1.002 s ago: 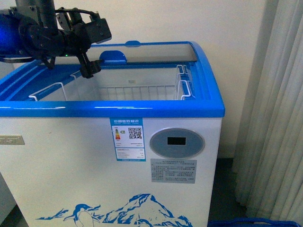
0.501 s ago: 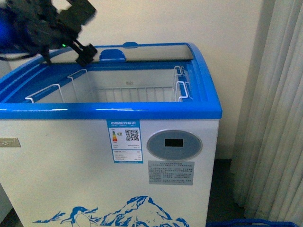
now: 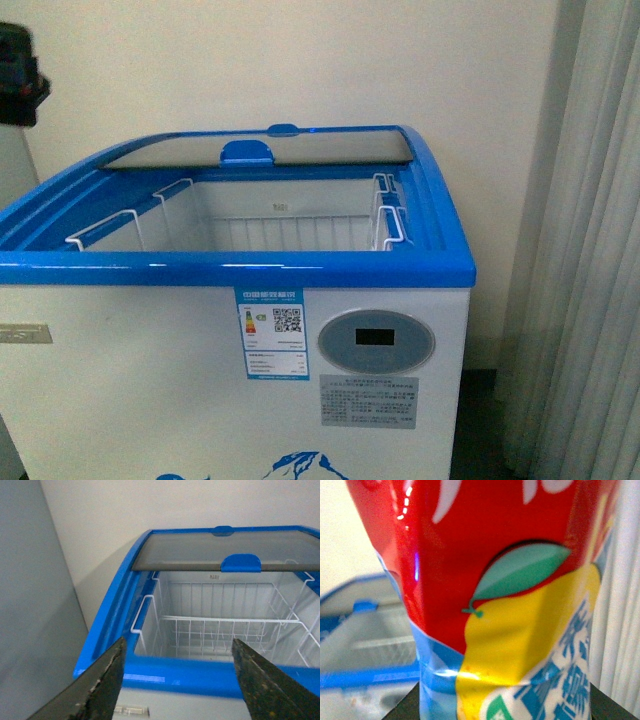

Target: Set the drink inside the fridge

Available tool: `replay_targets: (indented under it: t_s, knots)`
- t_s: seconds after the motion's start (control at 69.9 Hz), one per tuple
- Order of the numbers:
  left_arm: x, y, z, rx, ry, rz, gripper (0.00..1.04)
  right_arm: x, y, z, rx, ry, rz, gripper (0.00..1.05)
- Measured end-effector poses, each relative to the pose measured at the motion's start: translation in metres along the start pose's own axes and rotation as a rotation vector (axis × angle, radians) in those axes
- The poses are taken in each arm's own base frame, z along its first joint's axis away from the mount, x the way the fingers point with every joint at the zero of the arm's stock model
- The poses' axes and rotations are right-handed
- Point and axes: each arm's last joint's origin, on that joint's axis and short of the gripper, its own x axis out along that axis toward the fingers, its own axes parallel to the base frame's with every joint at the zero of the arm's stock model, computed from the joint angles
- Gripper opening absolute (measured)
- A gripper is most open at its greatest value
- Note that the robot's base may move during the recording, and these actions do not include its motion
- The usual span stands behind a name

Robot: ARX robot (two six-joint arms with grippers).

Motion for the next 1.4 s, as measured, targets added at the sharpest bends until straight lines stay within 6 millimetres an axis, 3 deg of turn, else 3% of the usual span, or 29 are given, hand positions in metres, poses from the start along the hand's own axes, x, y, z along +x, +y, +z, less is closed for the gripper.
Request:
replay_targets:
  t_s: [0.1, 0.172, 0.329, 0.429, 0.472, 0.658, 0.844, 0.987, 1.302, 1.403]
  knots:
    - [-0.021, 0.0, -0.017, -0.016, 0.015, 0.006, 0.4, 0.003, 0.0, 0.009, -0.08, 0.287, 0.135, 0.4]
    - [-0.031, -0.001, -0.035, -0.023, 0.058, 0.004, 0.28, 0.021, 0.005, 0.008, -0.182, 0.416, 0.281, 0.4]
    - [-0.05, -0.001, -0.047, -0.026, 0.058, 0.004, 0.03, 0.086, 0.018, 0.033, -0.574, 0.33, 0.435, 0.4]
    - [-0.06, -0.001, -0.051, -0.031, 0.05, 0.005, 0.03, 0.135, 0.034, 0.049, -0.808, 0.297, 0.466, 0.4]
    - [-0.065, -0.002, -0.055, -0.031, 0.05, 0.005, 0.03, 0.167, 0.049, 0.052, -0.936, 0.297, 0.514, 0.4]
    - [-0.081, -0.002, -0.063, -0.031, 0.05, 0.005, 0.03, 0.257, 0.113, 0.039, -1.387, 0.331, 0.714, 0.4]
    - [-0.093, -0.002, -0.069, -0.031, 0.052, 0.004, 0.03, 0.326, 0.174, 0.023, -1.512, 0.355, 0.76, 0.4]
    - [-0.101, -0.002, -0.073, -0.031, 0.054, 0.006, 0.03, 0.346, 0.192, -0.003, -1.555, 0.406, 0.808, 0.4]
    - [-0.114, -0.003, -0.082, -0.031, 0.04, 0.005, 0.03, 0.368, 0.214, -0.012, -1.574, 0.322, 0.729, 0.4]
    - [-0.118, -0.003, -0.082, -0.031, 0.041, 0.005, 0.03, 0.375, 0.226, -0.023, -1.565, 0.287, 0.723, 0.4]
